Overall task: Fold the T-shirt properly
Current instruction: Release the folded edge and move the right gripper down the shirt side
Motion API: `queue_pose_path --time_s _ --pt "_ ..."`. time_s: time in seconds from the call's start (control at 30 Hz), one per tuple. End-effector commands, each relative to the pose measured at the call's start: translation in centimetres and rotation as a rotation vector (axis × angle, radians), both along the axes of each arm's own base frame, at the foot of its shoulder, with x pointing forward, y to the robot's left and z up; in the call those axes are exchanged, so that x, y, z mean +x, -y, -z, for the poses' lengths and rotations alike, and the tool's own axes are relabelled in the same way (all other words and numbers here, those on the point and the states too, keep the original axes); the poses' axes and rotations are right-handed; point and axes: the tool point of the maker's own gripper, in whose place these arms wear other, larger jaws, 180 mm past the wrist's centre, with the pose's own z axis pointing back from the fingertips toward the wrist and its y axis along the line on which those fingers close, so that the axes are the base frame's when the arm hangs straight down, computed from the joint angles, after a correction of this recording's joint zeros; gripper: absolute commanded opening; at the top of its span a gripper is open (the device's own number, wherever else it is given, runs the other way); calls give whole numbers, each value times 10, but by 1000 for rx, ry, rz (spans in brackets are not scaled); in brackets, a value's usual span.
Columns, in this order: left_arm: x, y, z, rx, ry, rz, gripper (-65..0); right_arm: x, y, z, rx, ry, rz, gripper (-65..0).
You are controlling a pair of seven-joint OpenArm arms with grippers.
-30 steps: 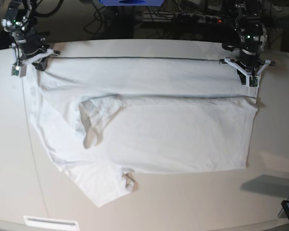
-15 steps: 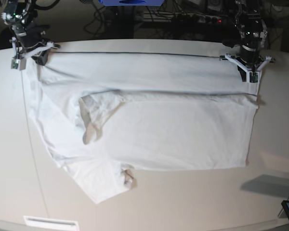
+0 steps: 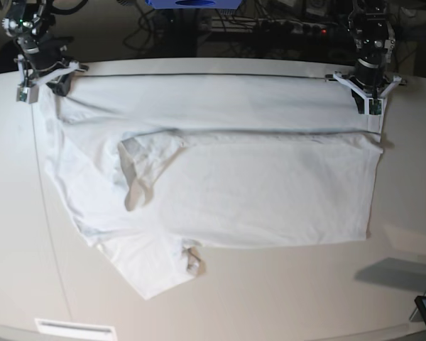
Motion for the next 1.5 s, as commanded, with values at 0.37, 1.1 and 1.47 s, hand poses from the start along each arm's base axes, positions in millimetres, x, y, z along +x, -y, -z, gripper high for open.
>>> queue_pose_path --time_s 0.37,1.1,1.47 --pt "-5 16 -12 -4 -50 3 -650 -27 0 3 -49 -170 -28 -641" --pt "2 -33 -61 82 42 -136 -650 22 4 -30 -96 -30 -59 -641" --pt "6 -31 -64 76 57 -136 -650 32 3 -45 -108 22 -69 -641"
